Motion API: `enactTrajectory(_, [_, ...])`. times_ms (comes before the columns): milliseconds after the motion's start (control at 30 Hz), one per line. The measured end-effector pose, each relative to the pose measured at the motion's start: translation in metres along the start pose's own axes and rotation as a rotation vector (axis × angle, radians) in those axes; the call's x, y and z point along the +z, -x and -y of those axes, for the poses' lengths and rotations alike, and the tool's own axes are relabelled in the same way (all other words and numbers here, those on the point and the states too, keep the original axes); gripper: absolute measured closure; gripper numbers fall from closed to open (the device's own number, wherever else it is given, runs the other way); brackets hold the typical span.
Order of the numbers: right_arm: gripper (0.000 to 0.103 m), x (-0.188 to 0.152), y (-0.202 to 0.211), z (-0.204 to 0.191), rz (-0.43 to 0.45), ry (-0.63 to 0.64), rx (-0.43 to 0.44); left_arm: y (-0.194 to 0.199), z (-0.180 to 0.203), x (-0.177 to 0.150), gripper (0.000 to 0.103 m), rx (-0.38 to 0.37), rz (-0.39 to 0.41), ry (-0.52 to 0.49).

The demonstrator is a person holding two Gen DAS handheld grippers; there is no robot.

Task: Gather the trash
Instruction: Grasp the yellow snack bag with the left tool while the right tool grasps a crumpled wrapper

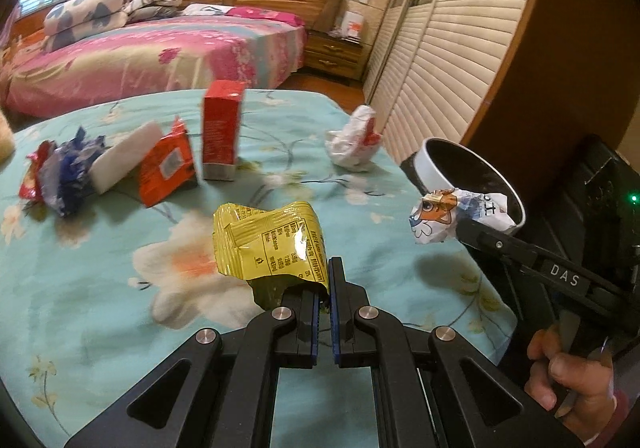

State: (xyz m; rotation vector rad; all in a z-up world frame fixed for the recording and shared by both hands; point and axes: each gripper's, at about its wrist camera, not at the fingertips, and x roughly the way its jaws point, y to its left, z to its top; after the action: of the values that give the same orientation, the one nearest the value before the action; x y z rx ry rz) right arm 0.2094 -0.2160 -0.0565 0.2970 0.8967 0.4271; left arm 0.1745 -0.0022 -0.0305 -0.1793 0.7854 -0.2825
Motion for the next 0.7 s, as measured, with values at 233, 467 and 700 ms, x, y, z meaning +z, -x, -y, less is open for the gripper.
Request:
enactTrajectory(233, [0.085,0.002,0.016,0.018,0.025,-0.02,-0.024,-0.01,0.023,0.002,0.101,-0.023,-0.004,-0.019])
enactTrajectory(467, [0.085,0.006,0.031,0.038,0.055,-0.04,-0.054,-0.023,0.051,0.006,0.101,-0.051,-0.013,-0.069])
enactTrajectory(700, [0.085,0.013,0.042,0.058,0.084,-0.067,-0.088,-0.036,0.073,0.013,0.101,-0.081,-0.021,-0.111])
